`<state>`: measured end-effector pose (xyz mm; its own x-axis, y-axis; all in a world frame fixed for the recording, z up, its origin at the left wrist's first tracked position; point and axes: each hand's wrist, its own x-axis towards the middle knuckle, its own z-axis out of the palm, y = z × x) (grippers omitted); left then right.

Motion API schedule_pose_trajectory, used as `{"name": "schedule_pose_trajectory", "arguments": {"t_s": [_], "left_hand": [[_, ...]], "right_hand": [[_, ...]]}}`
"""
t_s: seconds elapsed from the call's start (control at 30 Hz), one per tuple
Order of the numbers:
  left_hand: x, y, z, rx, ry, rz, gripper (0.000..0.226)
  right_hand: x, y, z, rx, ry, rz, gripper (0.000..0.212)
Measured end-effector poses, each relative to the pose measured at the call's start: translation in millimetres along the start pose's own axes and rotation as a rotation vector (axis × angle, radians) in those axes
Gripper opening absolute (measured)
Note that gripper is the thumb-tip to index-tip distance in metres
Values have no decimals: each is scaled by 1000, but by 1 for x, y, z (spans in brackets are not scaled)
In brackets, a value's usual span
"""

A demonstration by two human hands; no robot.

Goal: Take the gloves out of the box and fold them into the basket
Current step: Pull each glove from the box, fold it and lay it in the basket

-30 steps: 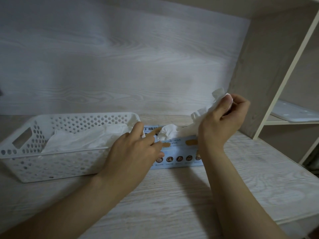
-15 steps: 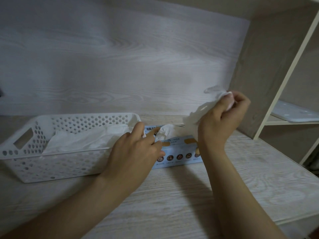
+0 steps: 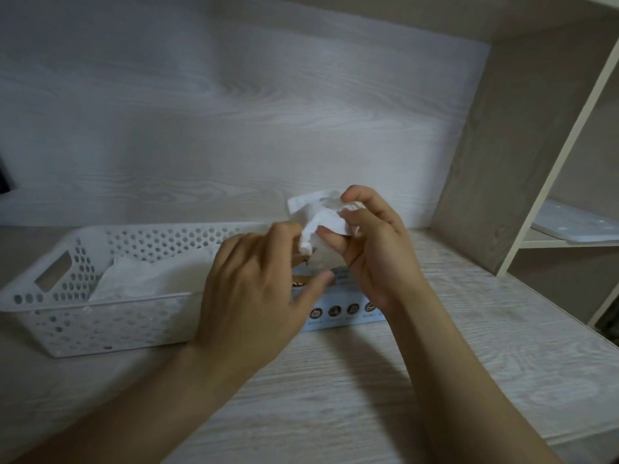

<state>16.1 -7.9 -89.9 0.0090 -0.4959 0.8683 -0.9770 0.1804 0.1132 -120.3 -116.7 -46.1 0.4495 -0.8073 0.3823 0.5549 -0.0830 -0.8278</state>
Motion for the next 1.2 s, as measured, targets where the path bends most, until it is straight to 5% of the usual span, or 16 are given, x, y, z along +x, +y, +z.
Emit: {"name": "schedule_pose_trajectory", "arguments": {"t_s": [0.1, 0.2, 0.37, 0.47, 0.63, 0.83, 1.2], "left_hand": [[6, -10, -6, -27, 56, -106, 19], [11, -22, -11, -96, 77, -220, 11], [17, -23, -18, -249, 155, -269, 9], [19, -24, -20, -258, 174, -295, 12], [24, -29, -23, -314, 178, -363, 16], [28, -32, -28, -377, 143, -482, 19], [41, -55, -39, -924, -26, -760, 24]], "right_hand": [[-1, 0, 0, 110, -41, 81, 33], [-2, 1, -1, 77, -134, 91, 44], [-3, 9, -2, -734, -136, -210, 76], [-3, 21, -3, -1081, -129, -365, 57], [-2, 28, -3, -1169, -13, -490, 9], [-5, 22, 2, -990, 85, -327, 26], [1, 10, 21, -550, -30, -120, 44]]}}
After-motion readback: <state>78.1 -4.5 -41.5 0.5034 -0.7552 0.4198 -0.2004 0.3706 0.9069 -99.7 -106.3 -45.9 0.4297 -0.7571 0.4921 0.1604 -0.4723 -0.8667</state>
